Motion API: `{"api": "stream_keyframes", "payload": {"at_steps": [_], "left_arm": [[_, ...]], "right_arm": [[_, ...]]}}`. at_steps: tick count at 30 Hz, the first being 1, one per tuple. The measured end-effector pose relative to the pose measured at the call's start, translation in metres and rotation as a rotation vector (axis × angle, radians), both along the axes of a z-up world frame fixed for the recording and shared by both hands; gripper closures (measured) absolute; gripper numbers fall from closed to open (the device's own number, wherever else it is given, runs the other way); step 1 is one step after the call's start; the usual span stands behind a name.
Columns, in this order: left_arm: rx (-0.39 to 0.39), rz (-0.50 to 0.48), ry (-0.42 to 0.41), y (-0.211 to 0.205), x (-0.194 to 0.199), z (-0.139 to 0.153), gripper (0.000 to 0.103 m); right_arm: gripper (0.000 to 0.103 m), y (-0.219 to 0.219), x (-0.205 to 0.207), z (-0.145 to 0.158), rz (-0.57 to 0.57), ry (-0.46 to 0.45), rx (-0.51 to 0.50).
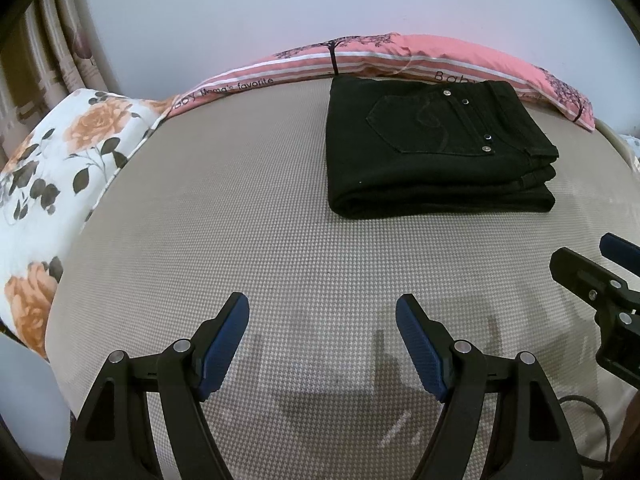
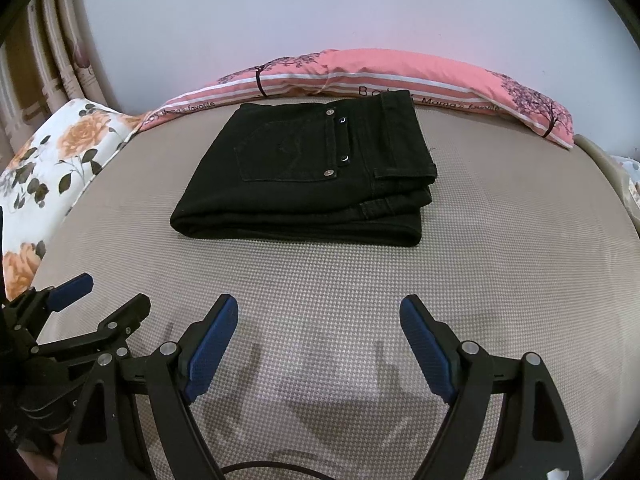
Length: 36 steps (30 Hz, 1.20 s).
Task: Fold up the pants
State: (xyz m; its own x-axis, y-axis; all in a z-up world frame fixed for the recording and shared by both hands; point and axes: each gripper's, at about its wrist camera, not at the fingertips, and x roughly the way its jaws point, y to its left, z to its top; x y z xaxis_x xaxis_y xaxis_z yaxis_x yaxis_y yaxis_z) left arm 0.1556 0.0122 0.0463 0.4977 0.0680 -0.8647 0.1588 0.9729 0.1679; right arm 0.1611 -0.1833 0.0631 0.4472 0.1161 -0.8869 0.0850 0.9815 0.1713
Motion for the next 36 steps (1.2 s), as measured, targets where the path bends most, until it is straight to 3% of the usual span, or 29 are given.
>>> {"api": "stream_keyframes", "payload": {"at_steps": [36], "left_arm": [[0.017, -0.001, 0.015, -0.0007, 0.0044, -0.0067, 0.027]], "right_arm": [[0.022, 0.0021, -0.0048, -0.0044, -0.012, 0.017, 0.011]]}}
